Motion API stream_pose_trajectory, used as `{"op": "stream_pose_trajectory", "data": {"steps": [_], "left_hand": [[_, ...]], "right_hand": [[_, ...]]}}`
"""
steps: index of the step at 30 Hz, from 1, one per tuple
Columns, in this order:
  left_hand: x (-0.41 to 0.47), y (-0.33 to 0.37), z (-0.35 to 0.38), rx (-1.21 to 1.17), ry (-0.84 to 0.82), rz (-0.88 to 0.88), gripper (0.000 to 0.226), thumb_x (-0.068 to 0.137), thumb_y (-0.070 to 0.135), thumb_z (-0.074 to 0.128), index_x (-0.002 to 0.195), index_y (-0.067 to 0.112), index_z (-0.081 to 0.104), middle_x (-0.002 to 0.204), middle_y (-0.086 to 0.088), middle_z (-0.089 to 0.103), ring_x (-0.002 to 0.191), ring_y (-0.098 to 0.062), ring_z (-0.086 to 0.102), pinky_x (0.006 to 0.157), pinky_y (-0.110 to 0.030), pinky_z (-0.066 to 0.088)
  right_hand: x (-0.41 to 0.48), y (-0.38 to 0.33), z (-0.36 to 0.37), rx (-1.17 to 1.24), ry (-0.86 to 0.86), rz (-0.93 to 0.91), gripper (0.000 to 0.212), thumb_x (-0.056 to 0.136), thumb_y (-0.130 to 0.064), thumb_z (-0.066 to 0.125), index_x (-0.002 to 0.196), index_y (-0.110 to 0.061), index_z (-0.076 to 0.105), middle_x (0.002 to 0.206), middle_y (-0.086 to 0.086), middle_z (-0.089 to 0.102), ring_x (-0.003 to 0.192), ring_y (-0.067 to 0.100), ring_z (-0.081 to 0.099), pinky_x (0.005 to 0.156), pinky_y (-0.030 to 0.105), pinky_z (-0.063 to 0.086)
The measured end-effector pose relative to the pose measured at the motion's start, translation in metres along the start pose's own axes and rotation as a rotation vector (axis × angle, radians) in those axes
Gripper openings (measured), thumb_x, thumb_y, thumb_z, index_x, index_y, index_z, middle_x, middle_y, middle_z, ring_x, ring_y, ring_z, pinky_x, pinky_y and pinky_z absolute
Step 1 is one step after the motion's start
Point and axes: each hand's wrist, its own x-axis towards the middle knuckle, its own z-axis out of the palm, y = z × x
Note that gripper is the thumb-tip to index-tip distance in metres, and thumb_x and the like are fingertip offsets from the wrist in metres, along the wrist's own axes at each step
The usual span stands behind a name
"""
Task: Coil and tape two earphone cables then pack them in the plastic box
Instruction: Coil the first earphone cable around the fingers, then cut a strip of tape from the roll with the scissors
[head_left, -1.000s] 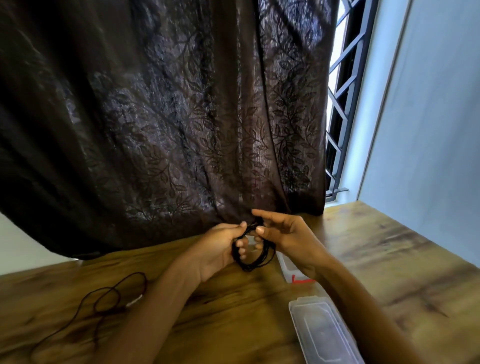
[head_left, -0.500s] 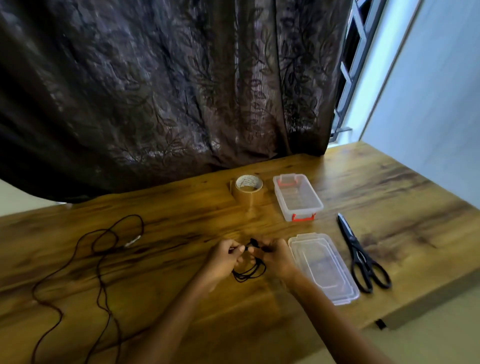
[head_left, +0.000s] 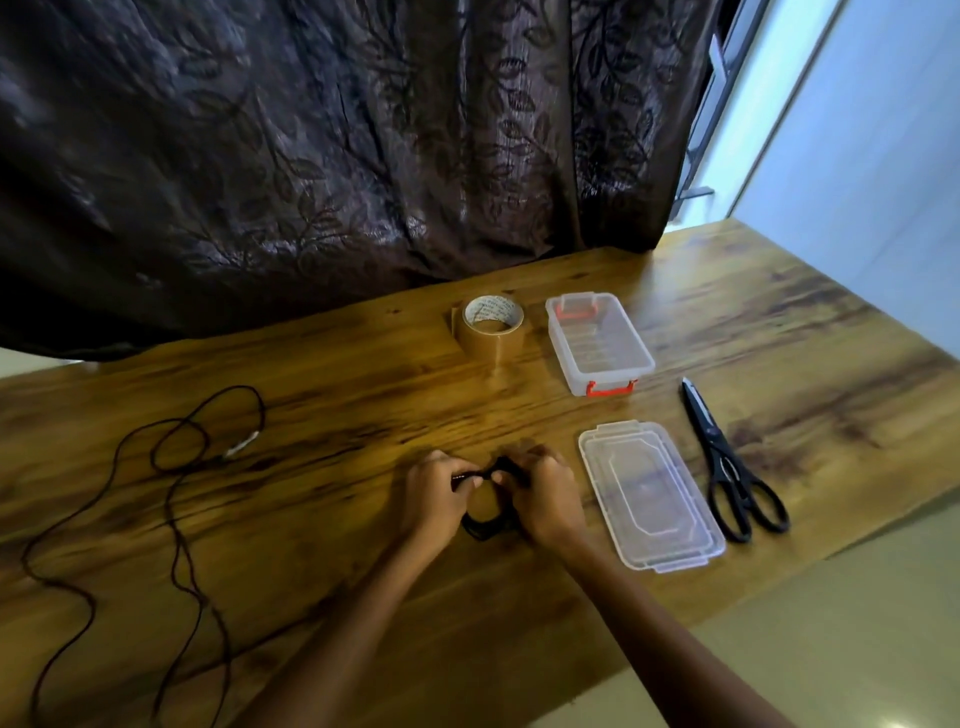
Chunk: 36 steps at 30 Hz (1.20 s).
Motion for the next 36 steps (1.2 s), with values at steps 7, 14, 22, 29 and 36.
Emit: {"op": "stream_pose_trajectory", "data": {"steps": [7, 14, 22, 29, 36], "left_hand": [[0.003, -0.006, 0.003, 0.031, 0.02, 0.03, 0.032, 0.086, 0.027, 0.062, 0.117, 0.02, 0.063, 0.112, 0.002, 0.054, 0.105, -0.013, 0.051, 0.077, -0.014, 0.03], [0.007, -0.007, 0.005, 0.002, 0.032, 0.043, 0.03, 0.084, 0.031, 0.064, 0.112, 0.02, 0.066, 0.111, 0.001, 0.057, 0.108, -0.015, 0.05, 0.08, -0.017, 0.03], [0.014, -0.004, 0.003, -0.082, 0.076, 0.008, 0.02, 0.09, 0.025, 0.056, 0.099, 0.013, 0.069, 0.104, -0.001, 0.059, 0.1, -0.016, 0.055, 0.078, -0.019, 0.034], [0.027, 0.004, -0.008, -0.121, 0.073, -0.001, 0.019, 0.091, 0.026, 0.053, 0.097, 0.017, 0.069, 0.107, 0.001, 0.057, 0.1, -0.016, 0.055, 0.074, -0.022, 0.036], [0.049, 0.012, -0.028, -0.211, 0.082, 0.021, 0.016, 0.091, 0.023, 0.052, 0.096, 0.02, 0.067, 0.114, -0.002, 0.057, 0.109, -0.021, 0.053, 0.088, -0.035, 0.046]], "right_hand": [[0.006, 0.008, -0.004, 0.071, -0.023, 0.011, 0.028, 0.092, -0.027, 0.053, 0.113, -0.014, 0.066, 0.116, 0.006, 0.058, 0.103, 0.016, 0.054, 0.082, 0.017, 0.038], [0.014, 0.014, -0.004, 0.161, -0.023, 0.048, 0.026, 0.093, -0.027, 0.052, 0.101, -0.012, 0.071, 0.105, 0.006, 0.066, 0.09, 0.015, 0.061, 0.077, 0.024, 0.05], [0.015, 0.009, -0.015, 0.265, -0.062, 0.13, 0.026, 0.095, -0.026, 0.048, 0.104, -0.011, 0.067, 0.09, 0.006, 0.069, 0.08, 0.018, 0.064, 0.065, 0.027, 0.05], [0.026, -0.013, -0.028, 0.313, -0.014, 0.056, 0.022, 0.095, -0.02, 0.049, 0.097, -0.007, 0.067, 0.086, 0.0, 0.065, 0.075, 0.003, 0.057, 0.057, 0.007, 0.043], [0.085, -0.031, -0.036, 0.083, 0.054, -0.109, 0.015, 0.092, -0.012, 0.052, 0.1, -0.01, 0.064, 0.108, 0.007, 0.06, 0.097, 0.018, 0.055, 0.08, 0.029, 0.045]]}}
